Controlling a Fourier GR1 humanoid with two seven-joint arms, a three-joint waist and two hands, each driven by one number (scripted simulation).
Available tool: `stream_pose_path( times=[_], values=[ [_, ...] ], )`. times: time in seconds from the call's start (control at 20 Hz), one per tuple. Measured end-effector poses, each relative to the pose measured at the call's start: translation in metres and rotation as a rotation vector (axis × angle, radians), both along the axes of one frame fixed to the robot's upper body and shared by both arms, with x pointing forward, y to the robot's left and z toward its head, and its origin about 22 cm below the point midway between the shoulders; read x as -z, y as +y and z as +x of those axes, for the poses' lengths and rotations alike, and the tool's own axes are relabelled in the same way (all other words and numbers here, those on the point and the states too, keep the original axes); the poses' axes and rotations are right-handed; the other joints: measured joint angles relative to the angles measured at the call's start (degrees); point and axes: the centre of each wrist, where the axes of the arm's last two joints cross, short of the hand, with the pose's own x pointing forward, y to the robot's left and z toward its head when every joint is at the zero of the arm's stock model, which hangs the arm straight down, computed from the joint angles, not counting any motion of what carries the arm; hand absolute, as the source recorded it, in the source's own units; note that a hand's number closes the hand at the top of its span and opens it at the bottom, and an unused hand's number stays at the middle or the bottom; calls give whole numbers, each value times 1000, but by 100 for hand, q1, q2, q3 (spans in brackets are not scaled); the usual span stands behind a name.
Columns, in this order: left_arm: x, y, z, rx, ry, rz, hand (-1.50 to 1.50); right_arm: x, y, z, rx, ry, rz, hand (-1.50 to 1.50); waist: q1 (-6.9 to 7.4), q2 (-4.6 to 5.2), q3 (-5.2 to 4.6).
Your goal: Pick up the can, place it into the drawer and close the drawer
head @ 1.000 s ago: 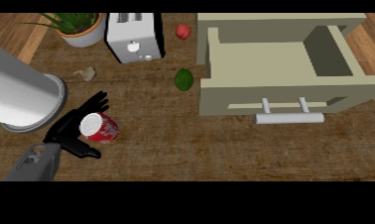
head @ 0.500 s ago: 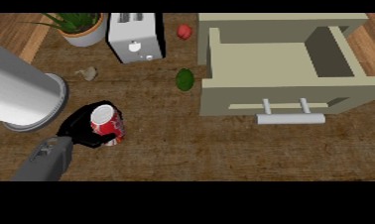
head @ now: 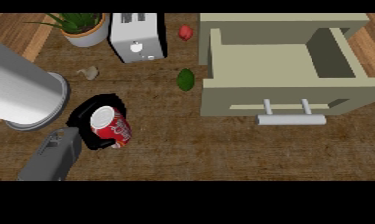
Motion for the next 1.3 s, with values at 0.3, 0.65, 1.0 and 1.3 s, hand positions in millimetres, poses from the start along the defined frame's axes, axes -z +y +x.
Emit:
stream_pose_path(
  times=[0.3, 0.65, 1.0, 1.3],
  values=[
    [2, -27, 2, -315, -76, -90, 150, 1, 2, -3, 19, 1, 2, -150, 100, -31, 11],
    [-30, -71, 24, -593, -182, -105, 150, -5, 4, -7, 24, -2, 1, -150, 127, -53, 14],
    [-101, -104, 38, -623, -262, -74, 150, -7, 8, -3, 24, -5, 6, -150, 96, -38, 10],
    [-157, -139, 35, -624, -301, -50, 150, -8, 10, 0, 23, -6, 15, -150, 43, -17, 6]
  ],
)
